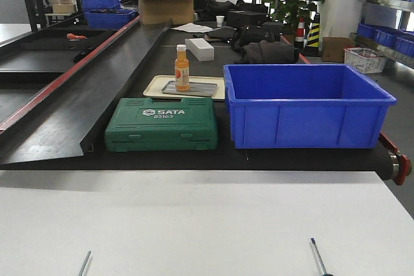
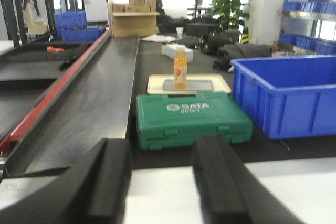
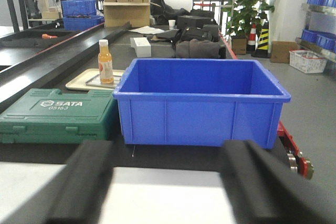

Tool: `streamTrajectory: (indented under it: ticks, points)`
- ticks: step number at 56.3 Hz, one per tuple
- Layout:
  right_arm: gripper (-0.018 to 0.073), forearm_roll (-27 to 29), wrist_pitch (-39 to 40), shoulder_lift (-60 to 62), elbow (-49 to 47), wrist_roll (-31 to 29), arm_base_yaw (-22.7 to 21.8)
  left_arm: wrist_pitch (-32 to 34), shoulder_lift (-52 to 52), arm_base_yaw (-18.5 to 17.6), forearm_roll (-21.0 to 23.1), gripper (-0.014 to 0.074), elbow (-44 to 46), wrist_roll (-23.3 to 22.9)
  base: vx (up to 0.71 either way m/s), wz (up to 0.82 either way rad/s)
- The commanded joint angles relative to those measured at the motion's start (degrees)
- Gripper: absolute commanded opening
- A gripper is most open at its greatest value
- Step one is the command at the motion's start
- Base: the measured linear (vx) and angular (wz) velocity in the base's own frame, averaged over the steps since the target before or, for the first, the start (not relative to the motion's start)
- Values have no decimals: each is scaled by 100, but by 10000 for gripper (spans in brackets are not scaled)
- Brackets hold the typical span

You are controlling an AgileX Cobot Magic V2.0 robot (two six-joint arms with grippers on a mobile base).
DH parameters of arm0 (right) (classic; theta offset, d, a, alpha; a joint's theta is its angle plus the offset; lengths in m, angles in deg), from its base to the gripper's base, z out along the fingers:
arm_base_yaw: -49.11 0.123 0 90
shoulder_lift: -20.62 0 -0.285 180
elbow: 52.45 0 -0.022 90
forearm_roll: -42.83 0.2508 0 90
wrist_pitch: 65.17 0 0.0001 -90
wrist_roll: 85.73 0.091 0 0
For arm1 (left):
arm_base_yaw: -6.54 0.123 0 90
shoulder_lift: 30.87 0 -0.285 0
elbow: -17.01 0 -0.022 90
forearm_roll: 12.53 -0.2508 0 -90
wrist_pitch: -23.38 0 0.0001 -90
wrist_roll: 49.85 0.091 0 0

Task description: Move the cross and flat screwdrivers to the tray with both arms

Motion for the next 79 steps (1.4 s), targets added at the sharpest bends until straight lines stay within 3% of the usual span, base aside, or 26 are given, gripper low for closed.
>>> streamTrajectory:
  ticks: [1,6,19,28,36,47,66,79]
  points:
    - [657,58,566,27,-217,92,-37,236,31,18,37,505,200,-37,0,0]
    - [669,134,229,-81,-301,200,-37,57,40,18,37,521,200,-37,0,0]
    - [582,91,-3426,-2212,-2152,89,-38,-384,40,18,37,521,200,-37,0,0]
    - [536,150,-4543,-3861,-2926,-201,-38,-530,40,18,37,521,200,-37,0,0]
    - [520,481,-4917,-5068,-3219,-267,-38,-640,40,18,37,518,200,-37,0,0]
    - [519,787,-4855,-6084,-3368,-517,-38,-786,40,18,37,514,200,-37,0,0]
    - [509,696,-4171,-6578,-3350,-458,-38,-916,40,18,37,514,120,-37,0,0]
    - [470,702,-4117,-6874,-3350,-442,-38,-1105,40,18,37,514,120,-37,0,0]
